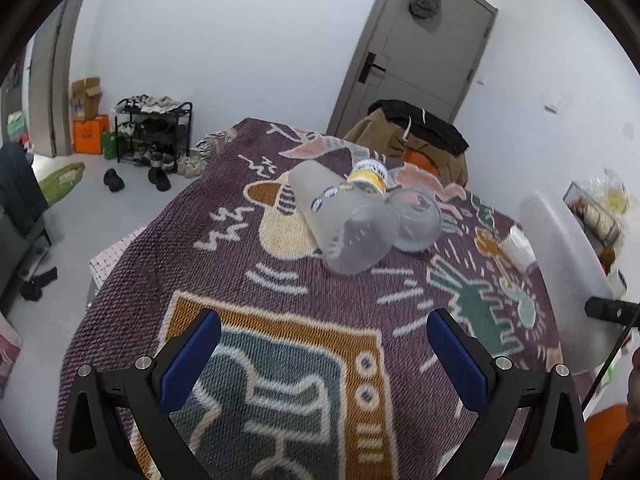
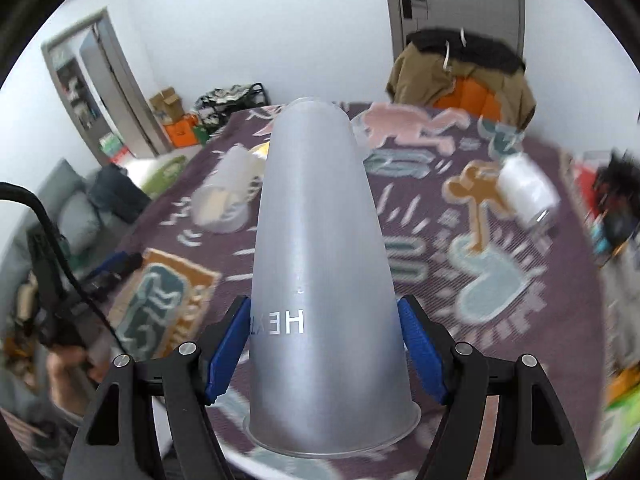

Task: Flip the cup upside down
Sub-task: 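Lift the frosted cup with the right gripper and rotate it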

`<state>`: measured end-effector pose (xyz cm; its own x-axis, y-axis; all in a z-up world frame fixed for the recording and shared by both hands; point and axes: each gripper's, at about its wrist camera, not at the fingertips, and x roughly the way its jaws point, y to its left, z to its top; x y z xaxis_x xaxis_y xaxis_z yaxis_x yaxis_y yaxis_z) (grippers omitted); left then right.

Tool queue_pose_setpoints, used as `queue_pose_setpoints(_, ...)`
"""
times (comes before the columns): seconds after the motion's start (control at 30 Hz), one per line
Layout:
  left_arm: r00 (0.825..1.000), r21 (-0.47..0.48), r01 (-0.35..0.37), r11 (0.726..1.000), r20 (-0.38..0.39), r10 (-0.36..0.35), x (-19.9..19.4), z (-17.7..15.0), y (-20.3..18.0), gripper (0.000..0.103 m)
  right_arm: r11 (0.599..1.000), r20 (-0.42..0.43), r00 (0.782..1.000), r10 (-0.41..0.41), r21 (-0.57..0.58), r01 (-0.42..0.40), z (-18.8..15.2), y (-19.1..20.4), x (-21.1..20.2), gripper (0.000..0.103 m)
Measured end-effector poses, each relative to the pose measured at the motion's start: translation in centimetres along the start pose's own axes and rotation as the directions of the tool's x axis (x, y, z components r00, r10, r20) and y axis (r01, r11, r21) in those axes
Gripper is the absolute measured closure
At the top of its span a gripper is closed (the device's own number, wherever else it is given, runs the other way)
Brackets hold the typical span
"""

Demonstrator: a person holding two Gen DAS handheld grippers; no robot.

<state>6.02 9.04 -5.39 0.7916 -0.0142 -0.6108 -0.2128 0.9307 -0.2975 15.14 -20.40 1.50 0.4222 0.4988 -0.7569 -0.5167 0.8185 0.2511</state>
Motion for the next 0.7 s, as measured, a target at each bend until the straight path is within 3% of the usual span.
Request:
queue_pose_setpoints(0.5,0.997,0.007,-0.028,1.000,-0.070,0.029,0.0,-2.9,2.3,0.000,0.985,-0.106,0.987,0.118,0.138,-0.103,-4.5,1.4,5.9,0.029)
queue_pose_setpoints(0.7,0.996,0.007,-0.026,1.000,-0.086,0.027,0.7,-3.2,2.1,0.000,0.978,-0.114,0.987,0.112,0.186,-0.089,-5.7,1.2,7.4,0.028)
